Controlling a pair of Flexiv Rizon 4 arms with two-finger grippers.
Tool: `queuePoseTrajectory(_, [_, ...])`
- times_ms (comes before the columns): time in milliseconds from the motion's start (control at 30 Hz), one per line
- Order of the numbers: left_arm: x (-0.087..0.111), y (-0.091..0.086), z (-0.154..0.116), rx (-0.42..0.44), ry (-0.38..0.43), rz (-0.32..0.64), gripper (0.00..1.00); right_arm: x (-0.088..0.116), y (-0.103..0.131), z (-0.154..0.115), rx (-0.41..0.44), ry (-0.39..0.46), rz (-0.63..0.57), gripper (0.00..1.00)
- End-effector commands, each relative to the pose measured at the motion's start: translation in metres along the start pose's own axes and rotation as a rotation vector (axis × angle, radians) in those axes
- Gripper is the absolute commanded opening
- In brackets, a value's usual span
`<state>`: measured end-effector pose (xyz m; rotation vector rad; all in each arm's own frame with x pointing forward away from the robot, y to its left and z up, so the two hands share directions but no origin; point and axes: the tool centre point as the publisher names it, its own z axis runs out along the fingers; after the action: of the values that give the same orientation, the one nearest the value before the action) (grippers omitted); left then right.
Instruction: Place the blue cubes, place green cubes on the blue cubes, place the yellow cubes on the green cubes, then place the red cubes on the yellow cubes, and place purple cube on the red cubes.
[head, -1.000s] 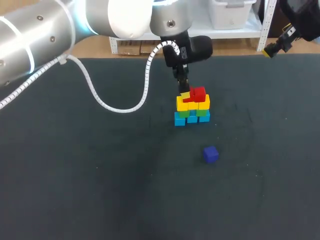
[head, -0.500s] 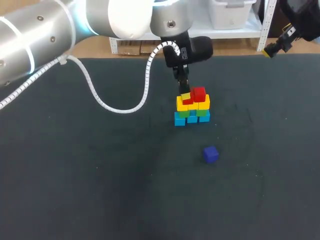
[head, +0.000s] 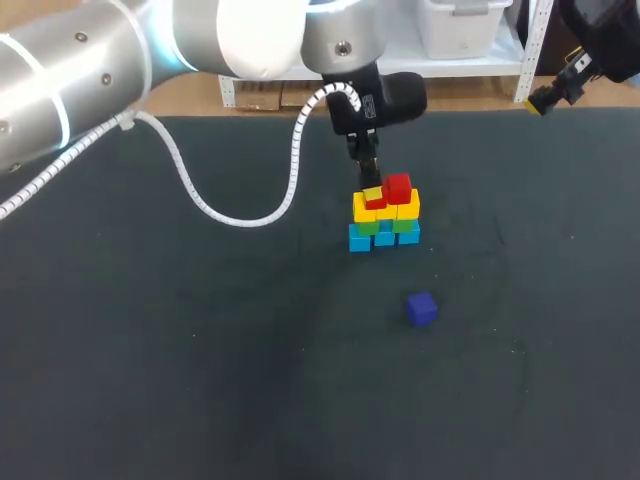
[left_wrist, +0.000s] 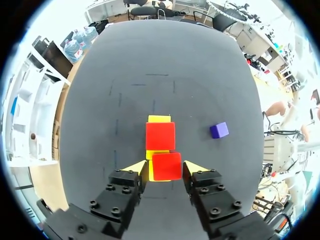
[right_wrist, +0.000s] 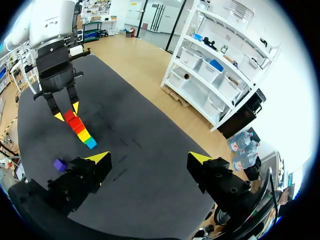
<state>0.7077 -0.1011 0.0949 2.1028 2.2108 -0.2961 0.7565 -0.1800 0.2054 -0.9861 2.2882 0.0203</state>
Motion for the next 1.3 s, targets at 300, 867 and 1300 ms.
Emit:
queuePoseTrajectory(300, [0.0005,0.0003,0.0022,-0.016,-0.003,0.010,0.39,0.0006,0.0008,-0.0003,0.004,-0.001,0.001,1.00])
queuePoseTrajectory(867, [-0.0023,0.0017,0.0029,-0.023,-0.009,0.010,0.24,0.0006,0.0008,-0.0003,0.004,-0.001,0.001,1.00])
queuePoseTrajectory(1300, [-0.0025,0.0040,0.0024,-0.032,-0.013,0.002,0.20,0.0006,0.0008,-0.0003,0.004,-0.001,0.001,1.00])
